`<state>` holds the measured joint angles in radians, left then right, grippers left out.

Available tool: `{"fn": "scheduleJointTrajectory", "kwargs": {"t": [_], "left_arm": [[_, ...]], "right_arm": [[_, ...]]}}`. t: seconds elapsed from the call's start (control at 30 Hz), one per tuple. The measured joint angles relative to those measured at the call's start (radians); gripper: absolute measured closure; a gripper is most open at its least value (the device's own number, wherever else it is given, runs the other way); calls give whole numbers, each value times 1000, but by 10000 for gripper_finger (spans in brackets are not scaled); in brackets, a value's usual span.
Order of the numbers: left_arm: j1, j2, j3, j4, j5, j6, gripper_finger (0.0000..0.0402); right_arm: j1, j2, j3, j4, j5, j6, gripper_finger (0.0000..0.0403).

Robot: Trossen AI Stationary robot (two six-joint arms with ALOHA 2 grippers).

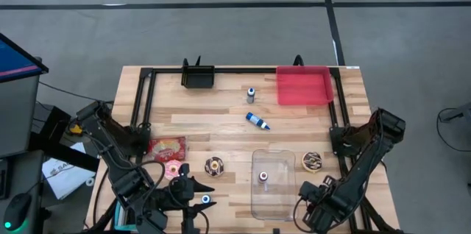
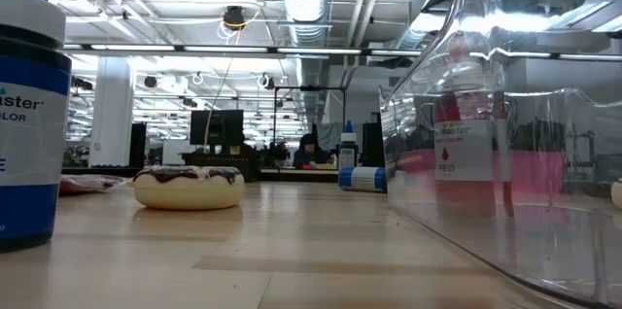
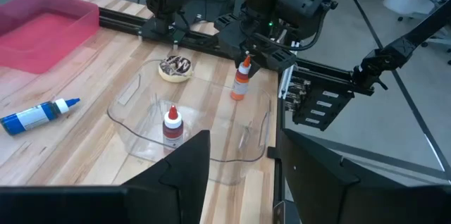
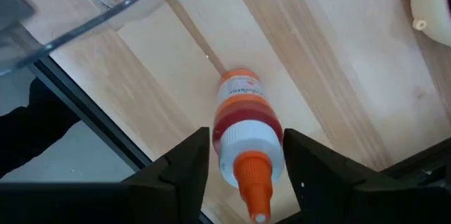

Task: Pick & Place Food Item
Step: Put the orange food coloring bottle into the transparent bin

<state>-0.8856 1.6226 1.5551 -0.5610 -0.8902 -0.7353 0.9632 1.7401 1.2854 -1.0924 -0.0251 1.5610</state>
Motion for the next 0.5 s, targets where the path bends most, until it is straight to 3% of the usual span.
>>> {"fn": "scheduleJointTrajectory", "kwargs": {"t": [0.3,0.5], "left_arm": [[0,0,0,0,0,-1,234],[0,0,0,0,-3,-1,234]], "right_arm": [[6,-2,0,-2,-5,7,293],[6,-2,9,-20,-5,1,297]]}}
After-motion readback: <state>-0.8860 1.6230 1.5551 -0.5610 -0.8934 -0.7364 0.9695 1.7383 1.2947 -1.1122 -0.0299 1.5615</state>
